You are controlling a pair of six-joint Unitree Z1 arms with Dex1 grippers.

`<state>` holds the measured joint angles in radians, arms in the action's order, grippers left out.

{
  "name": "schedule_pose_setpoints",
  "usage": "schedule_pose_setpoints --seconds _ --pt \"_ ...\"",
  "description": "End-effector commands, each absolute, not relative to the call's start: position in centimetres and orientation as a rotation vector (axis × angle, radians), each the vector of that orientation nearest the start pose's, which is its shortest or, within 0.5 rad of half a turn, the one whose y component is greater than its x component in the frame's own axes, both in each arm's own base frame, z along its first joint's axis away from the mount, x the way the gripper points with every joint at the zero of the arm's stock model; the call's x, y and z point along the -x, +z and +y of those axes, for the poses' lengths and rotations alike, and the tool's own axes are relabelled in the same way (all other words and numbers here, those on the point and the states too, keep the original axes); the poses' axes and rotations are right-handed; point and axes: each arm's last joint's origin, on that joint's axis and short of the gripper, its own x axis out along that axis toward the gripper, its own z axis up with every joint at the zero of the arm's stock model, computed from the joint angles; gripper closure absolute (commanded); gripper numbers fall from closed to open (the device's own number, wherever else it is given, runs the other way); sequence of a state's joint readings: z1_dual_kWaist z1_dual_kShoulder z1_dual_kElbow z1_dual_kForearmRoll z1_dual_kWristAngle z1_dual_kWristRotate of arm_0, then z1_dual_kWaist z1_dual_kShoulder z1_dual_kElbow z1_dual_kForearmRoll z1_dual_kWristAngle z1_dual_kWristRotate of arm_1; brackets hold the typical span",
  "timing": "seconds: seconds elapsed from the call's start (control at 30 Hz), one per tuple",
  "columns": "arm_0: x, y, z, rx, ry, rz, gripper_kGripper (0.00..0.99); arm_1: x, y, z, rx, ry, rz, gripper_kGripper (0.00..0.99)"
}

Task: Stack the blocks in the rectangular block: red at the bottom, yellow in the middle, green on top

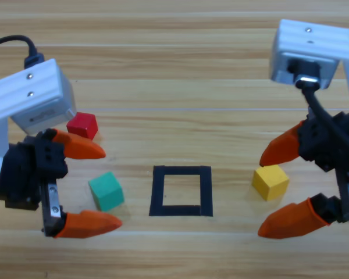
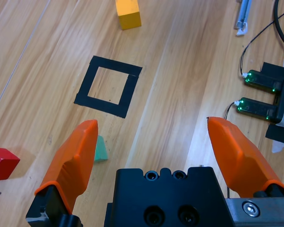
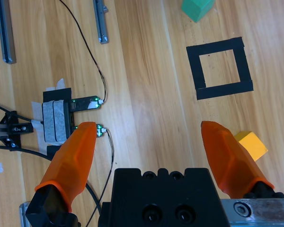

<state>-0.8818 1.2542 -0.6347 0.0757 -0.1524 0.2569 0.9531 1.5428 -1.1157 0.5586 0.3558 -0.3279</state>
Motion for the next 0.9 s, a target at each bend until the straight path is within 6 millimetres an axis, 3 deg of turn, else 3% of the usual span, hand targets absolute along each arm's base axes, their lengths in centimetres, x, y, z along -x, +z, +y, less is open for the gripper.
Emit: schedule_pose_setpoints --seconds 0.03,0.23,0.4,0.5,0.6,0.8,0.9 --pt "-11.3 26.9 -15.5 -0.505 -1.083 0.6 0.0 -14.2 30.8 24.6 0.596 1.389 0.859 0.019" --pt "-11.2 26.8 -15.3 -0.505 -1.083 0.6 0.0 -15.0 31.2 23.8 0.562 1.284 0.86 0.019" --pt "-11.2 26.9 -15.2 -0.501 -1.065 0.603 0.0 -17.8 31.0 22.8 0.462 0.967 0.895 0.019" --pt "-12.1 27.6 -15.6 -0.451 -0.947 0.614 0.0 -19.1 30.2 22.9 0.416 0.784 0.912 0.019" --pt "-13.8 29.5 -16.2 -0.271 -0.745 0.629 0.0 -20.5 29.1 23.7 0.381 0.624 0.92 0.021" --pt "-17.4 34.9 -14.9 0.078 -0.401 0.667 0.0 -22.0 26.8 24.8 0.41 0.533 0.973 0.021" --pt "-19.1 35.8 -14.0 0.219 -0.273 0.725 0.0 -22.8 25.0 25.8 0.442 0.523 1.026 0.021"
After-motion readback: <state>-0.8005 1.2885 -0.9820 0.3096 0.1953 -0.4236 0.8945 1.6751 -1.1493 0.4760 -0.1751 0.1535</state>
